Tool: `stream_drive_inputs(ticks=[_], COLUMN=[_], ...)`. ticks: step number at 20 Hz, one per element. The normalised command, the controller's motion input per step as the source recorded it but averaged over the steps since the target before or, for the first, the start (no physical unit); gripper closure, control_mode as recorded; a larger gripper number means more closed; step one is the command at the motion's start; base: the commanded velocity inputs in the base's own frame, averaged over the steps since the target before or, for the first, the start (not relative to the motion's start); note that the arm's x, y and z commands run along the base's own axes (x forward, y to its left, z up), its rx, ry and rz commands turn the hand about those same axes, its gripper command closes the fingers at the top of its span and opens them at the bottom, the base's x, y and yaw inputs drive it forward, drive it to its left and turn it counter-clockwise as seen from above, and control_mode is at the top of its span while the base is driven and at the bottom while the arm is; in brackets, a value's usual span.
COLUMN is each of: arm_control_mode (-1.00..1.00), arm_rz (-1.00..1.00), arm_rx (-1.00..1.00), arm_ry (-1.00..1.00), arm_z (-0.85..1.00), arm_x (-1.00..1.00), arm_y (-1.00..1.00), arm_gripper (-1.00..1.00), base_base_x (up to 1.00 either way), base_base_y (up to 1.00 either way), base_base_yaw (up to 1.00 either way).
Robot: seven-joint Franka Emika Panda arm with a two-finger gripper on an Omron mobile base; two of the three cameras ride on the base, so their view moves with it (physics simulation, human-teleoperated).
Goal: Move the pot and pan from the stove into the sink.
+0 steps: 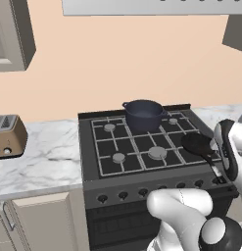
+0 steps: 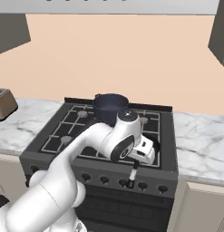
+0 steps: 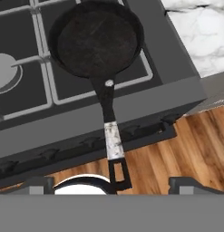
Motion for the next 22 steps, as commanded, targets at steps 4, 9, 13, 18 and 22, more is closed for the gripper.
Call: stream_drive_inputs(ticks=[4,9,13,18,22], arm_control_mode=[-1.0,-1.0,-1.0,-1.0,-1.0], arm_rz=[0.0,0.0,0.0,0.0,0.0], arm_rx=[-0.03,0.0,0.0,0.0,0.0], arm_ry=[0.0,-0.02,-0.02,-0.01,-0.01], arm_z=[-0.52,-0.5,-0.44,-0.4,-0.35], arm_x=[0.15,0.12,0.13,0.15,0.2], arm_y=[0.0,-0.01,-0.02,-0.04,-0.1], arm_gripper=[-1.0,-1.0,-1.0,-1.0,-1.0], base_base_x=[0.0,0.0,0.0,0.0,0.0], base_base_y=[0.0,0.0,0.0,0.0,0.0], base_base_yaw=[0.0,0.0,0.0,0.0,0.0])
